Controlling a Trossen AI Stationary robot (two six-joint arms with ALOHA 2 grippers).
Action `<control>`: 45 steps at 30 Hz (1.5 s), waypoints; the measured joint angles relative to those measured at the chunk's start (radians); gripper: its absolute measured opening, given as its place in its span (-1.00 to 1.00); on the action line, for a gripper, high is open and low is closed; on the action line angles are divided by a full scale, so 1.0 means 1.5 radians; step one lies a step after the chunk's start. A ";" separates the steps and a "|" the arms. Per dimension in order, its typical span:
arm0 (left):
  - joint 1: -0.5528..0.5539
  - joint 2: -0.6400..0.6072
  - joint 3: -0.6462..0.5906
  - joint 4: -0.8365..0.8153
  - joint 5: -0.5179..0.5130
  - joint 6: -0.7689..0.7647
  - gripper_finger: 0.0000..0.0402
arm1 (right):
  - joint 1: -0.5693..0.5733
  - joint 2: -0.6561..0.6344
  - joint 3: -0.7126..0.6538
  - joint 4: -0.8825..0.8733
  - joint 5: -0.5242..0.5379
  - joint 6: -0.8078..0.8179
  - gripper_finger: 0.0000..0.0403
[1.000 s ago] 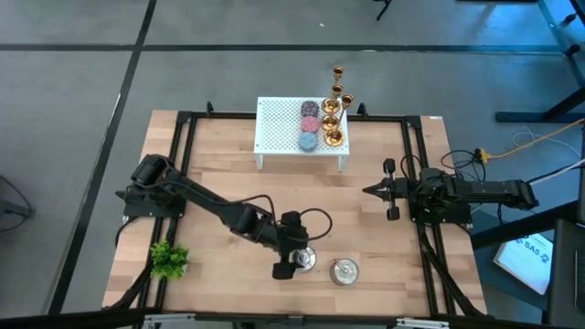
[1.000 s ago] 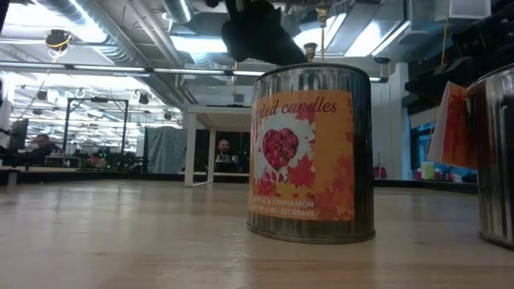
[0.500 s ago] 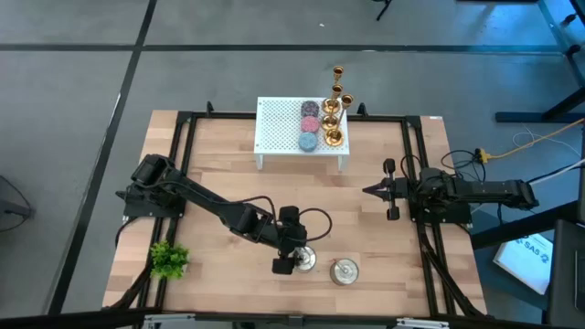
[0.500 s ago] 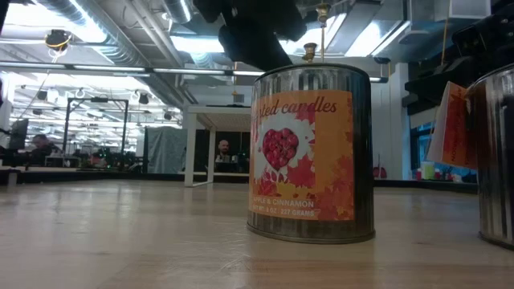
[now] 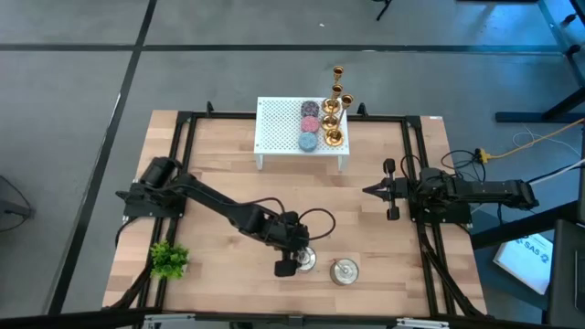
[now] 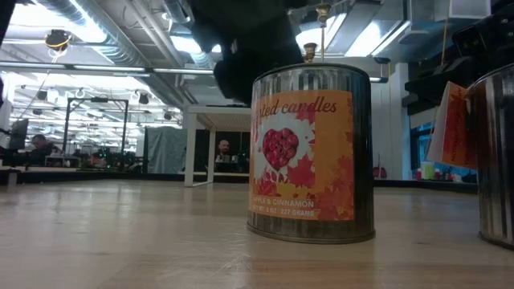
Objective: Pick & Place candle stick holders
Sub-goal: Put the left orange scented candle on the shelf
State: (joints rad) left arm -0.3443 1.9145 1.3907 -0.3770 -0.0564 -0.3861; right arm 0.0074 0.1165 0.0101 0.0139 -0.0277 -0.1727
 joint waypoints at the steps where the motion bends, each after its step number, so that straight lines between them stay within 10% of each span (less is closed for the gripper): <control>1: 0.000 0.001 0.000 -0.001 0.007 -0.006 0.99 | 0.000 0.000 0.000 0.000 0.000 0.000 -1.00; 45: -0.015 0.062 0.000 0.089 -0.021 0.122 0.99 | 0.000 0.000 0.000 0.000 0.000 0.000 -1.00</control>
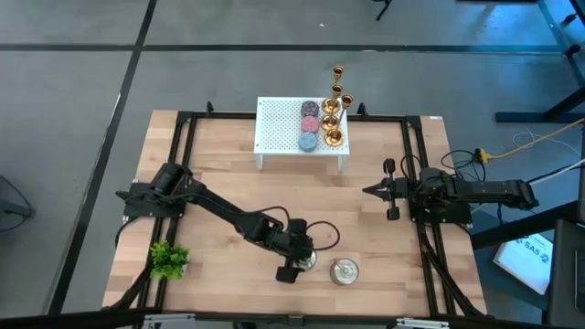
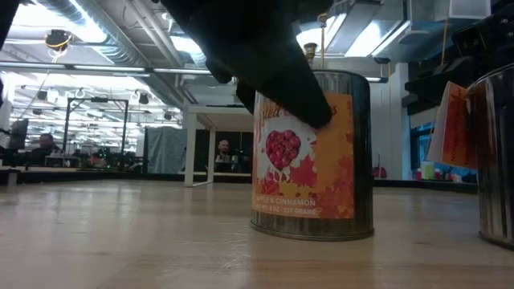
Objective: Pick & Place candle stick holders
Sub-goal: Put the left orange scented candle on the shelf
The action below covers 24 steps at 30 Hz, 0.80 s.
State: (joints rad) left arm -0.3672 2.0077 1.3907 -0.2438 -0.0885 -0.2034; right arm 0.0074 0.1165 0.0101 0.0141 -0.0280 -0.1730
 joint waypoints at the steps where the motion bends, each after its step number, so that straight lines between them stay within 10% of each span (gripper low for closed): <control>1: -0.001 0.001 0.000 -0.001 -0.003 -0.002 0.99 | 0.000 0.000 0.000 0.000 0.000 0.000 -1.00; 24: 0.002 0.011 -0.001 -0.021 -0.033 -0.026 0.77 | 0.000 0.000 0.000 0.000 0.000 0.000 -1.00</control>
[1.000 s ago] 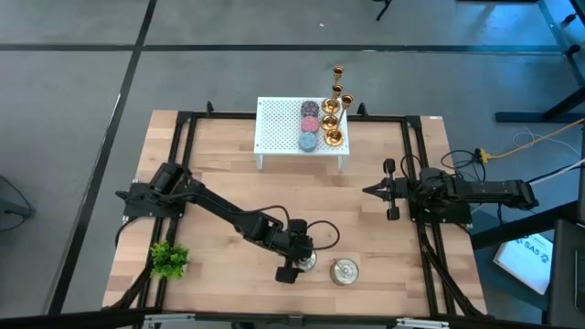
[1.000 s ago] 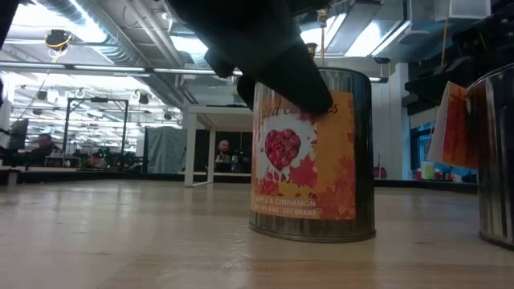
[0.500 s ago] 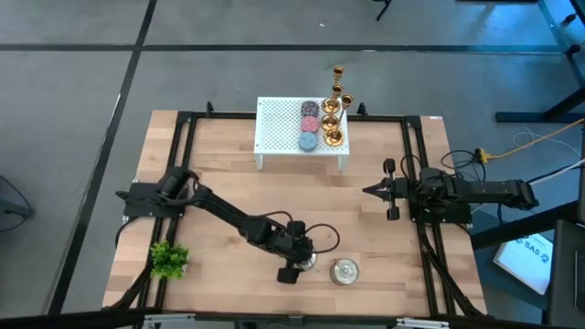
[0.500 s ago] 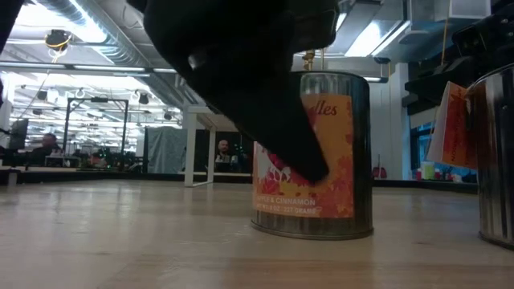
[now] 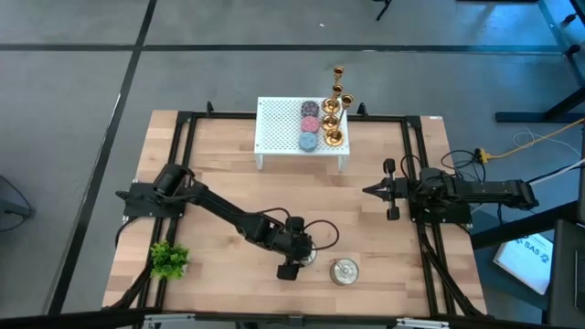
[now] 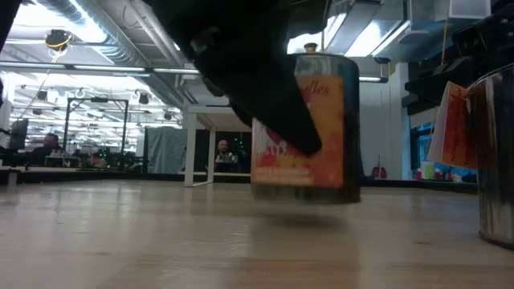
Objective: Pick & Place candle stick holders
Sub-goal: Put the left orange scented candle on the shelf
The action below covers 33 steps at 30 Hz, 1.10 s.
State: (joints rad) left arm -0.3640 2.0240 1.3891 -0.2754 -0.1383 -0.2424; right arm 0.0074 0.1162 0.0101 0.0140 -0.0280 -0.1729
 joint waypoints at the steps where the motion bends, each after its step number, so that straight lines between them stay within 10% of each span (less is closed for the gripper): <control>1: 0.002 -0.005 0.000 -0.007 0.000 0.000 0.77 | 0.000 0.000 0.000 0.000 0.000 0.000 -1.00; 12: 0.032 -0.119 -0.007 -0.144 -0.030 0.030 0.77 | 0.000 0.000 0.000 0.000 -0.001 0.000 -1.00; 23: 0.111 -0.398 -0.194 -0.151 -0.034 -0.020 0.77 | 0.000 0.000 0.000 0.000 0.000 0.000 -1.00; 33: 0.302 -0.532 -0.205 -0.175 -0.001 0.050 0.77 | 0.000 0.000 0.000 0.000 0.000 0.000 -1.00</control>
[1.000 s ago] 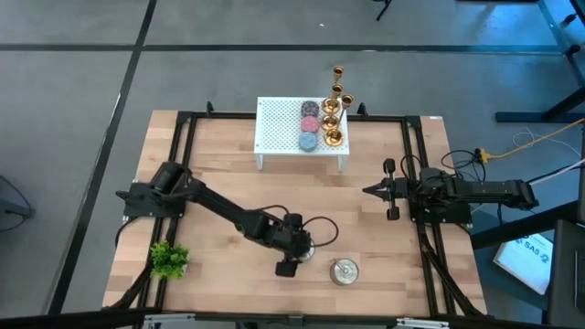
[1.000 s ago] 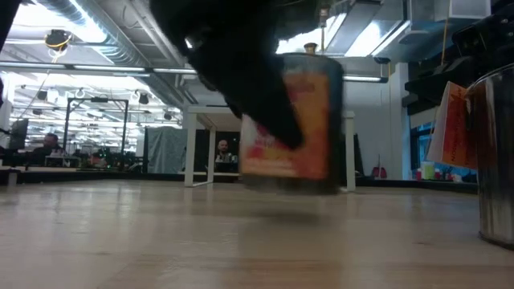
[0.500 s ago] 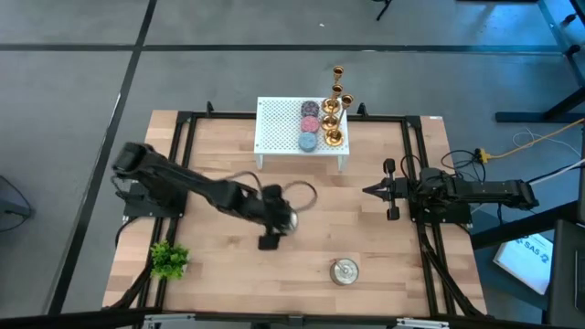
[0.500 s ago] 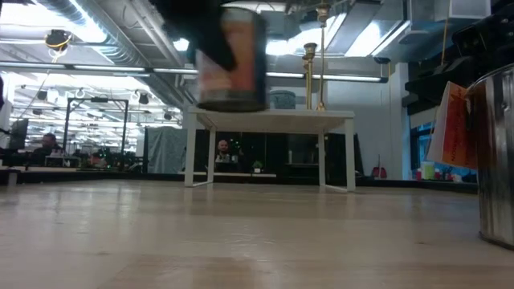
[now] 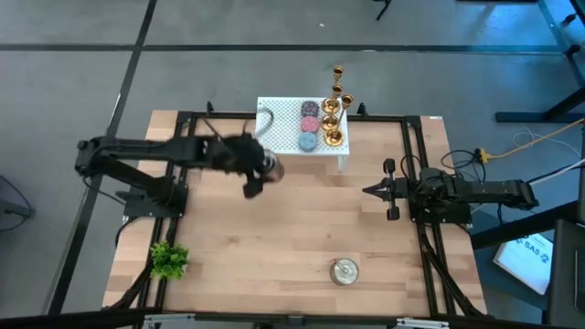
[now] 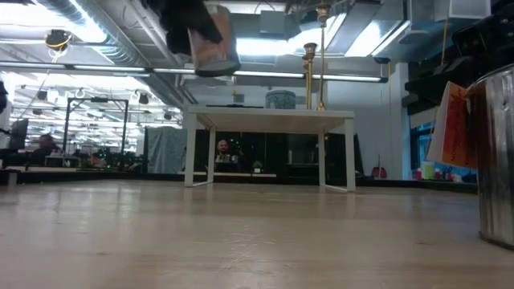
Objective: Pick & Place candle stick holders
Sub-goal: Put the left orange scented candle on the shelf
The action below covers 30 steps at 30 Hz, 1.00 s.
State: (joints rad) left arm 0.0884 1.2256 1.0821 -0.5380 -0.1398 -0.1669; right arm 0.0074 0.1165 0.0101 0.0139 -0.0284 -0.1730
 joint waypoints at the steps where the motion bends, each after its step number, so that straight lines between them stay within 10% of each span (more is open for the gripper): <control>1: 0.030 -0.002 0.003 -0.002 0.022 0.008 0.77 | 0.000 0.000 0.000 0.000 0.000 0.000 -1.00; 12: 0.296 0.119 0.132 -0.073 0.142 0.113 0.77 | 0.000 0.000 0.000 0.000 0.000 0.000 -1.00; 30: 0.474 0.379 0.359 -0.150 0.217 0.263 0.77 | 0.000 0.000 0.000 0.000 0.000 0.000 -1.00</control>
State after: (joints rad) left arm 0.7994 1.7948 1.6201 -0.7636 0.1859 0.2270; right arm 0.0071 0.1165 0.0101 0.0139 -0.0280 -0.1730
